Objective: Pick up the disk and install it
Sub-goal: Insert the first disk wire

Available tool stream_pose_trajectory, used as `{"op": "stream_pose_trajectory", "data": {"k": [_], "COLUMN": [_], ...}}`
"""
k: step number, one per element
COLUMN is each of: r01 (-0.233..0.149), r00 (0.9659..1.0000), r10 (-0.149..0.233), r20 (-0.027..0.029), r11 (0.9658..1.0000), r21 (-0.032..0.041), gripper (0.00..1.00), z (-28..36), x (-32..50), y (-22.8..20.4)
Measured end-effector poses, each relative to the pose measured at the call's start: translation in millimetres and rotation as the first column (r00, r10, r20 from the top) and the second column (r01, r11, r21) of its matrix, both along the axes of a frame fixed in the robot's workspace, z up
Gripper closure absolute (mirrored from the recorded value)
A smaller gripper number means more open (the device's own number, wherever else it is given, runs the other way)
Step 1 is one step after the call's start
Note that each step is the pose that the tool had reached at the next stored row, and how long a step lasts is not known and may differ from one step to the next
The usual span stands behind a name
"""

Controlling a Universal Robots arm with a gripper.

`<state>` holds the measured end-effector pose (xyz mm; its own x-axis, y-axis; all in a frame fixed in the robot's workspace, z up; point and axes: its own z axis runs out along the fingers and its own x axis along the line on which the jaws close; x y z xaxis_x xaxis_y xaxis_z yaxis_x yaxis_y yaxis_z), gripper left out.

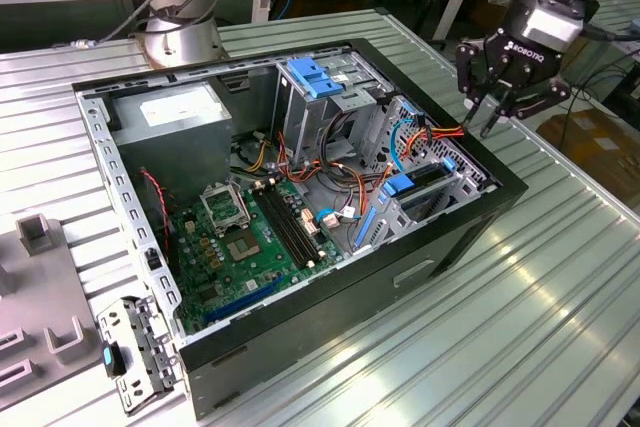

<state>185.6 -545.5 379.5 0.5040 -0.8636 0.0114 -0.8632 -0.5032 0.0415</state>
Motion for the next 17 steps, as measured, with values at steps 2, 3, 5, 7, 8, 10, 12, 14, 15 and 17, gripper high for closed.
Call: {"op": "stream_pose_trajectory", "data": {"k": [2, 3, 5, 7, 8, 10, 12, 14, 15, 17], "r01": [-0.036, -0.069, -0.106, -0.141, -0.185, -0.196, -0.198, -0.233, -0.260, -0.294], "r00": [0.9994, 0.9976, 0.9944, 0.9900, 0.9828, 0.9805, 0.9802, 0.9726, 0.9656, 0.9559], "r10": [0.036, 0.069, 0.106, 0.141, 0.185, 0.196, 0.198, 0.233, 0.260, 0.294], "r20": [0.0000, 0.0000, 0.0002, 0.0004, 0.0008, 0.0009, 0.0009, 0.0010, 0.0010, 0.0011], "r11": [0.9994, 0.9976, 0.9944, 0.9900, 0.9828, 0.9805, 0.9801, 0.9725, 0.9656, 0.9559], "r21": [0.0002, 0.0003, 0.0015, 0.0038, 0.0060, 0.0065, 0.0064, 0.0068, 0.0070, 0.0073], "gripper": [0.66, 0.60, 0.60, 0.60, 0.60, 0.60, 0.60, 0.60, 0.60, 0.60], "z": [-0.7, -0.9, -1.4, -2.1, -3.0, -3.7, -4.5, -6.1, -6.9, -8.2], "x": [0.0, 0.0, 0.0, 0.0, 0.0, -1.4, -1.7, -1.7, -1.7, -1.7], "y": [0.0, 0.0, 0.1, 0.1, 0.2, 2.0, 5.7, 6.6, 6.7, 6.9]}}
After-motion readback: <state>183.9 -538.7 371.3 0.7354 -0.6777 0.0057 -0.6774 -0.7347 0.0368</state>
